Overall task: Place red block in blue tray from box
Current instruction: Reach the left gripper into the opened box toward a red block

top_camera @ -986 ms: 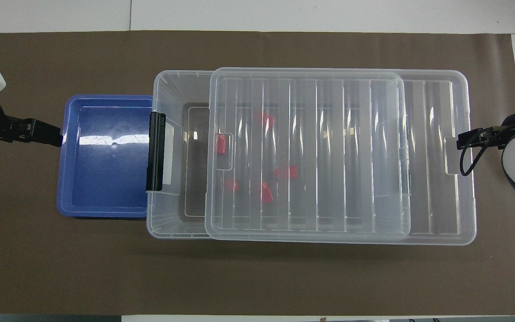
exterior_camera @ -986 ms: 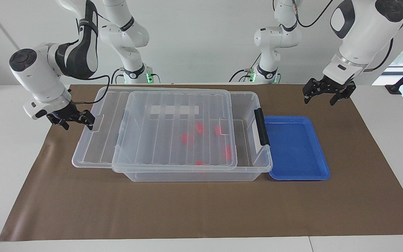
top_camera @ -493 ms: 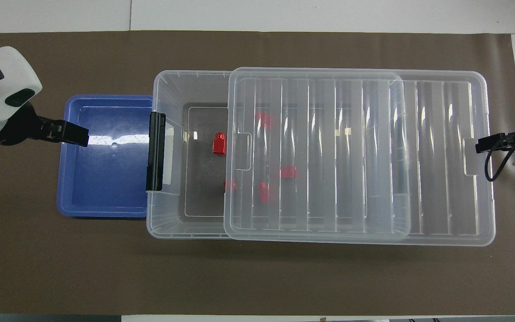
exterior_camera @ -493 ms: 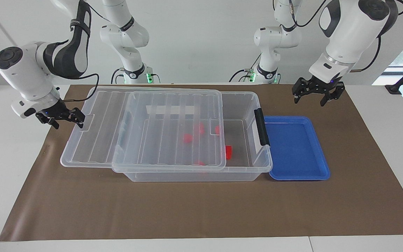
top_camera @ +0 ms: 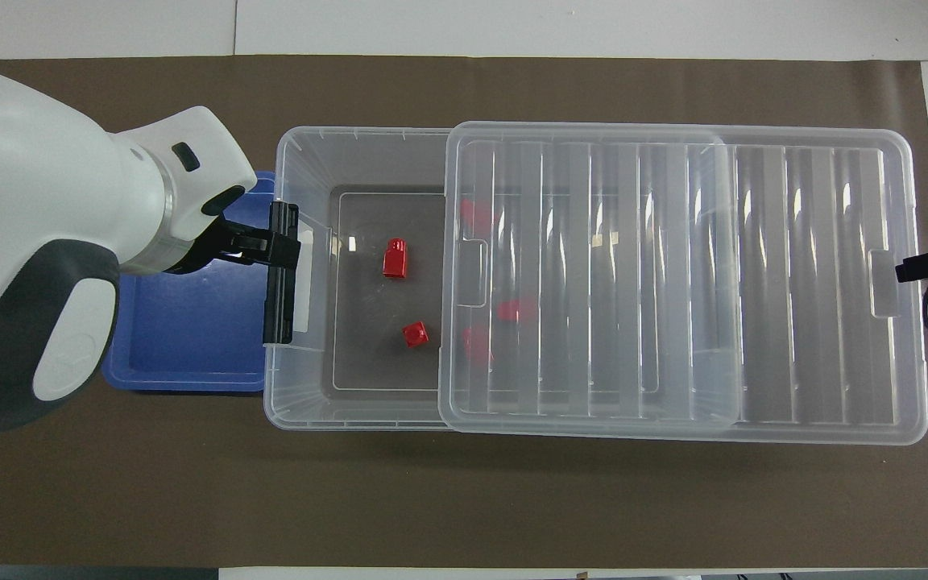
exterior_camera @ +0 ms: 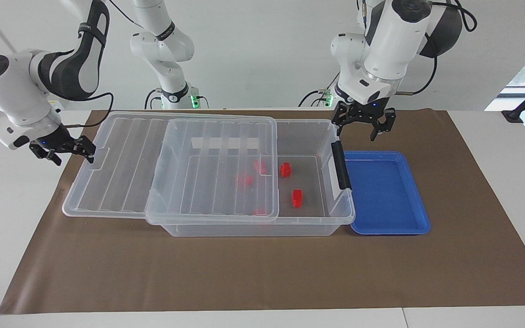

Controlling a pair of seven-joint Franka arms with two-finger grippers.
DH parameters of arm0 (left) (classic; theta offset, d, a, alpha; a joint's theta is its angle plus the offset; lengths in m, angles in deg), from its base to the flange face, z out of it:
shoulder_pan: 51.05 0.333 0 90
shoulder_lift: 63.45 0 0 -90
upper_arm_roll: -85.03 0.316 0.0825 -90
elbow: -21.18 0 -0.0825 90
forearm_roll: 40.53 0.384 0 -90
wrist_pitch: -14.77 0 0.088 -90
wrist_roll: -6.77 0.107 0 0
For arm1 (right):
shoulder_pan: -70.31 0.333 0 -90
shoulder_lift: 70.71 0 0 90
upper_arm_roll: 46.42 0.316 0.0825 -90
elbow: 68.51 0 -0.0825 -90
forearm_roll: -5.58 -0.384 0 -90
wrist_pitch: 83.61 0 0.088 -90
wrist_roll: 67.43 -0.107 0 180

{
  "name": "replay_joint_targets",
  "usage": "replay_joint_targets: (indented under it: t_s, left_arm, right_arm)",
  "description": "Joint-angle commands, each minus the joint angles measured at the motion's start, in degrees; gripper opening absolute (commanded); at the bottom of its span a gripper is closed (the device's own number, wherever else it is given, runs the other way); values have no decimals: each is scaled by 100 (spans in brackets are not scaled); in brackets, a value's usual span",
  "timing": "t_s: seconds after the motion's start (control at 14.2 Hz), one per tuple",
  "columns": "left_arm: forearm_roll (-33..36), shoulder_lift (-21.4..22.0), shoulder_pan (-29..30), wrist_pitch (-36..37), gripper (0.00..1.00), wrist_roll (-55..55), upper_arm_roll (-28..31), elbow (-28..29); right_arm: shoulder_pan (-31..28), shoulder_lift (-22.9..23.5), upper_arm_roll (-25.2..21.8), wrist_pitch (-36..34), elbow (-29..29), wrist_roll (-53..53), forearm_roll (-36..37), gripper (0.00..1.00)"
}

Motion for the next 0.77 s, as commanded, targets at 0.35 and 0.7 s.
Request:
replay_joint_targets:
  t_s: [0.35,0.7]
  left_arm:
    - [233,-923,-708,-1267,100,-994,48,330]
    - [233,-1108,-762,-2128,100,-1102,48,901]
  right_arm:
    - [-48,10,-183,-22,-78,431,-39,100]
    - [-48,10,-201,-22,-78,501,-39,100]
